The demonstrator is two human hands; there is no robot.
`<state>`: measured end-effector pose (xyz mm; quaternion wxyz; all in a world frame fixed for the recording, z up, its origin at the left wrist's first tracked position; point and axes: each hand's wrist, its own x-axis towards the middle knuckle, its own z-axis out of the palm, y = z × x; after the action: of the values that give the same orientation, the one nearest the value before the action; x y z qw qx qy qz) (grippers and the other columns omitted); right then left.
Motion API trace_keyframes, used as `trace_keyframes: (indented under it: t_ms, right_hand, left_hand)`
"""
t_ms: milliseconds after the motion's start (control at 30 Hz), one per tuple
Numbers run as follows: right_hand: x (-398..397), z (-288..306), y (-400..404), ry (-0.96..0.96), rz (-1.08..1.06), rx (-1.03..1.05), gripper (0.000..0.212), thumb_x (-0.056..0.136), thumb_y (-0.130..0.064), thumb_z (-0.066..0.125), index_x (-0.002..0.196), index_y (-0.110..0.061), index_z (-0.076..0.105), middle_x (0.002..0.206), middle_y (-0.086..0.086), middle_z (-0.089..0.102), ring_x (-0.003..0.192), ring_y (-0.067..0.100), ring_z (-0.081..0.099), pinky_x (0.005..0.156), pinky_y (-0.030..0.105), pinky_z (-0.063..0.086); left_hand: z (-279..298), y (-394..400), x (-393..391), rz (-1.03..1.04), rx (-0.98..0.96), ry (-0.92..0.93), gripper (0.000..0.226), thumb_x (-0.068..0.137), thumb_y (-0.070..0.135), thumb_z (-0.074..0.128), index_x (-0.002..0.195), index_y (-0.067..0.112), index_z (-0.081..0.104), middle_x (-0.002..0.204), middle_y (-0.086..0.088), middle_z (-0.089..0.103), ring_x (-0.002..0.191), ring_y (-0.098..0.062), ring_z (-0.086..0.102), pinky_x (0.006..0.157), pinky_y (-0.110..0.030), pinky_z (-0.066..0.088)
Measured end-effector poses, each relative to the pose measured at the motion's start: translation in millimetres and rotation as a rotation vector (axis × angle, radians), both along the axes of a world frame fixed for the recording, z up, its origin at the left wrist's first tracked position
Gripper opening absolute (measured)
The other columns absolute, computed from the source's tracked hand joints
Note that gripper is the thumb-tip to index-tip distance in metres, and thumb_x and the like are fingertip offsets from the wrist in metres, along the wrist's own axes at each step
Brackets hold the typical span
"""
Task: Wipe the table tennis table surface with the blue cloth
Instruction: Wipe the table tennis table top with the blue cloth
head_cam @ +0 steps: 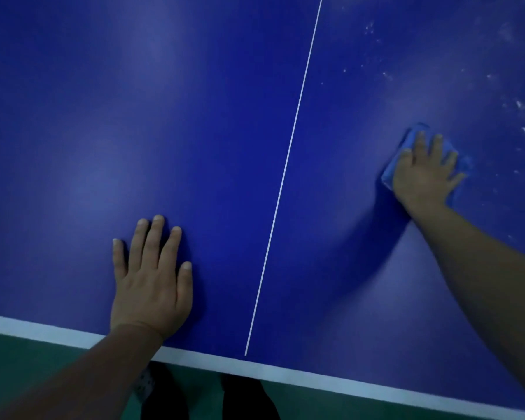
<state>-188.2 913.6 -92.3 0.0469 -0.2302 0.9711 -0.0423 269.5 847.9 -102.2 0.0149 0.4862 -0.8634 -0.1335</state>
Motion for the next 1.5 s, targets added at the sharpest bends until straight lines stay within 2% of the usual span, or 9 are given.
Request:
trace_keyframes:
  t_ms: [100,233,333,567,833,933,1100,1333,1500]
  right_hand:
    - [45,-3,7,0.056,0.051,-0.002,0.057,0.103,-0.045,0.021,0.158,-0.030,0.021,0.166,0.001,0.015,0.150,0.040,0.012,0.114,0.070,0.010]
    - [183,-13,45,0.112,0.900,-0.008,0.053,0.102,-0.042,0.031,0.154,-0.029,0.032,0.162,0.003,0.028,0.149,0.041,0.019,0.113,0.070,0.016]
    - [161,-6,60,0.027,1.294,0.021,0.052,0.103,-0.047,0.033,0.153,-0.033,0.031,0.161,0.001,0.030,0.150,0.036,0.019,0.116,0.066,0.012]
    - [33,2,23,0.001,0.143,0.003,0.059,0.101,-0.048,0.023,0.157,-0.034,0.019,0.166,-0.003,0.012,0.151,0.035,0.008,0.116,0.068,0.007]
    - [249,-2,144,-0.051,1.207,-0.024,0.055,0.100,-0.048,0.044,0.152,-0.035,0.034,0.162,-0.001,0.028,0.151,0.036,0.016,0.114,0.069,0.014]
    - [166,-12,138,0.102,0.776,0.056,0.057,0.099,-0.050,0.033,0.153,-0.034,0.028,0.161,0.001,0.028,0.149,0.037,0.020,0.109,0.071,0.022]
    - [114,2,122,-0.061,-0.134,-0.007,0.058,0.102,-0.052,0.022,0.158,-0.037,0.013,0.167,-0.005,0.005,0.152,0.033,0.002,0.116,0.067,0.003]
    - [299,-14,169,0.036,0.793,0.003,0.055,0.101,-0.052,0.029,0.154,-0.036,0.026,0.164,-0.002,0.023,0.151,0.035,0.014,0.117,0.066,0.009]
    - [193,-6,237,-0.012,0.125,0.175,0.066,0.095,-0.060,0.011,0.157,-0.038,0.011,0.166,-0.005,0.008,0.152,0.030,0.003,0.118,0.063,0.007]
  left_hand:
    - [1,-1,0,0.003,0.000,-0.004,0.062,0.096,0.039,0.028,0.146,0.005,0.044,0.160,-0.016,0.028,0.152,-0.031,0.015,0.122,-0.056,0.001]
    - [3,1,-1,0.009,-0.007,0.007,0.063,0.095,0.039,0.028,0.145,0.004,0.045,0.159,-0.017,0.029,0.151,-0.032,0.016,0.121,-0.057,0.003]
    - [1,1,0,0.018,0.001,0.033,0.064,0.095,0.039,0.029,0.145,0.004,0.044,0.160,-0.017,0.029,0.152,-0.032,0.014,0.122,-0.056,0.000]
    - [1,2,-1,0.010,-0.006,0.028,0.065,0.095,0.041,0.027,0.146,0.003,0.043,0.160,-0.018,0.027,0.151,-0.033,0.013,0.122,-0.056,-0.001]
    - [2,2,-1,0.003,0.015,0.010,0.067,0.096,0.043,0.024,0.150,0.006,0.037,0.162,-0.016,0.023,0.153,-0.030,0.007,0.122,-0.056,-0.004]
    - [3,2,-1,0.002,0.026,0.001,0.068,0.095,0.044,0.022,0.151,0.007,0.034,0.163,-0.016,0.020,0.153,-0.030,0.004,0.122,-0.056,-0.005]
    - [5,4,0,0.004,0.032,0.014,0.068,0.096,0.043,0.022,0.152,0.008,0.033,0.164,-0.014,0.018,0.153,-0.028,0.003,0.122,-0.056,-0.006]
    - [4,3,3,-0.003,0.029,0.064,0.068,0.095,0.043,0.020,0.152,0.009,0.033,0.164,-0.014,0.017,0.153,-0.028,0.004,0.121,-0.057,-0.004]
    - [2,4,2,-0.009,0.010,0.069,0.067,0.095,0.043,0.020,0.152,0.010,0.033,0.164,-0.017,0.018,0.153,-0.032,0.005,0.121,-0.059,-0.004]
